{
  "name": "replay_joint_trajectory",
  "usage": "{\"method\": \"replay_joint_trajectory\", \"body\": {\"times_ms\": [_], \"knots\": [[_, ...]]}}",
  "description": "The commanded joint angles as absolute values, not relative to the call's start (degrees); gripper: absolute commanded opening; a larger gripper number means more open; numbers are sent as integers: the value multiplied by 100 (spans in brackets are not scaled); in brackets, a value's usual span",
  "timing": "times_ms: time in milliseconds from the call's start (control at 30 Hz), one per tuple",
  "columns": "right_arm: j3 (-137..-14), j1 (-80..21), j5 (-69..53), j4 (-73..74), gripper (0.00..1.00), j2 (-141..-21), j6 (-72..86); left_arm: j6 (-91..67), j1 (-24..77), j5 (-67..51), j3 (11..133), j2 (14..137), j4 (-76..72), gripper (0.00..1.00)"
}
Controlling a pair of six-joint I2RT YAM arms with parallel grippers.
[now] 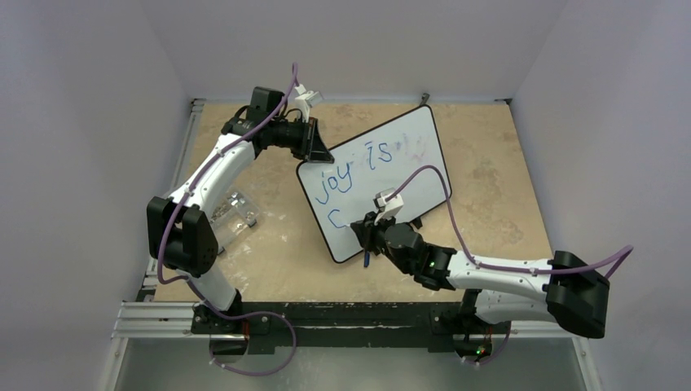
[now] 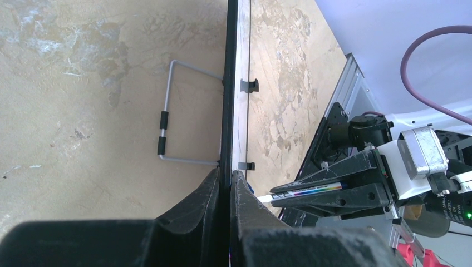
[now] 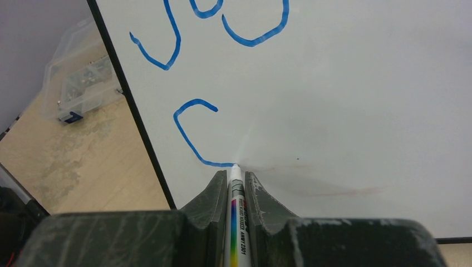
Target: Write a sentence on the whiteboard
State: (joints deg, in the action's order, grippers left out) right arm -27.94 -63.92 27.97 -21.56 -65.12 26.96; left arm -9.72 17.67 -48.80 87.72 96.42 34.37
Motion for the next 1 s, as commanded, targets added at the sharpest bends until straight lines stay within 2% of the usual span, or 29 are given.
{"method": "replay_joint_trajectory", "body": {"times_ms": [0, 233, 633, 967], "knots": [[-3008, -6398, 3157, -2081, 0, -6453, 2685, -765, 1775, -4464, 8837, 9468, 3216, 0], [-3308, -6398, 3243, -1858, 0, -6432, 2533, -764, 1784, -4455, 8842, 9480, 3215, 0], [-3688, -6398, 3319, -1478, 0, -5469, 2204, -756, 1779, -4432, 8853, 9504, 3225, 0], [-3667, -6399, 3473, -1705, 0, -5829, 2073, -756, 1783, -4430, 8876, 9492, 3234, 0]]}}
